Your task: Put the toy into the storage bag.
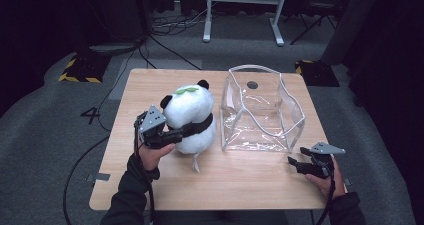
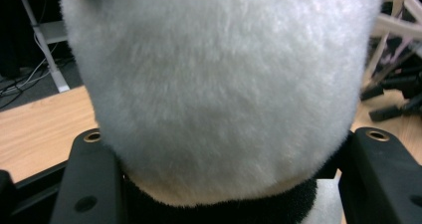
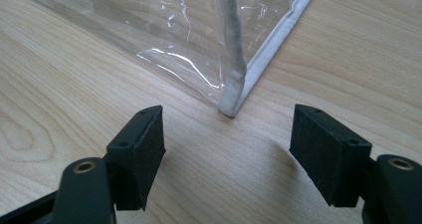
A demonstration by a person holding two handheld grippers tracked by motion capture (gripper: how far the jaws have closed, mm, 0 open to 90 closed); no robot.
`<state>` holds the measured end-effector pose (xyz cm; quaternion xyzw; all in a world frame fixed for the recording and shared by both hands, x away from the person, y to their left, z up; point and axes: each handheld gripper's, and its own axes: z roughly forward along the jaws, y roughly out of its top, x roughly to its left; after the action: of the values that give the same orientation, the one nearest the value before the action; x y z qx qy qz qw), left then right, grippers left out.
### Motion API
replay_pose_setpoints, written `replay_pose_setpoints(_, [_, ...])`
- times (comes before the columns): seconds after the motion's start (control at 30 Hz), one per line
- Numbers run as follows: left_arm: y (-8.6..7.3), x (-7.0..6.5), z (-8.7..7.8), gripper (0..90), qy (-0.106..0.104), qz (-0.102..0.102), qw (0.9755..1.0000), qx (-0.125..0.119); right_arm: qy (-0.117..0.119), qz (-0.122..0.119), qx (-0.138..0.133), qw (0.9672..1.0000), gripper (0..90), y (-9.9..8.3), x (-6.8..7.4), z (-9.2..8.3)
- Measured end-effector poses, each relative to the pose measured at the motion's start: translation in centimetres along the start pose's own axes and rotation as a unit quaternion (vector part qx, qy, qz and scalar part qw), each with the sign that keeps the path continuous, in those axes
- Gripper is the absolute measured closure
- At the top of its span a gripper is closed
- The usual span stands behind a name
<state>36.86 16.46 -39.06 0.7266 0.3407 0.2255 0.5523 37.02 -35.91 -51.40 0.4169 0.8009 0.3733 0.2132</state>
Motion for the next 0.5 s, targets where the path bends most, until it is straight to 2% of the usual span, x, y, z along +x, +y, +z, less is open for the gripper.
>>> replay_pose_setpoints(0.07, [1.3,0.3,0.0,37.2,0.011,-0.003,0.9999,-0.01,0.0,0.0,0.0,1.0,30.0,0.0,0.0,0.0])
replay_pose_setpoints(0.2, [3.1,0.4,0.0,37.2,0.014,0.004,0.9995,-0.028,0.001,-0.001,0.0,1.0,30.0,0.0,0.0,0.0])
replay_pose_setpoints(0.27, [3.7,0.3,0.0,37.1,0.013,0.007,0.9994,-0.032,0.001,-0.001,0.0,1.0,30.0,0.0,0.0,0.0])
replay_pose_setpoints(0.3, [4.5,0.3,0.1,37.2,0.01,0.012,0.9992,-0.038,0.001,-0.002,0.0,1.0,30.0,0.0,0.0,0.0])
replay_pose_setpoints(0.5, [7.2,-0.2,0.5,37.1,0.005,0.029,0.9979,-0.058,0.0,-0.003,0.001,1.0,30.1,0.0,0.0,0.0])
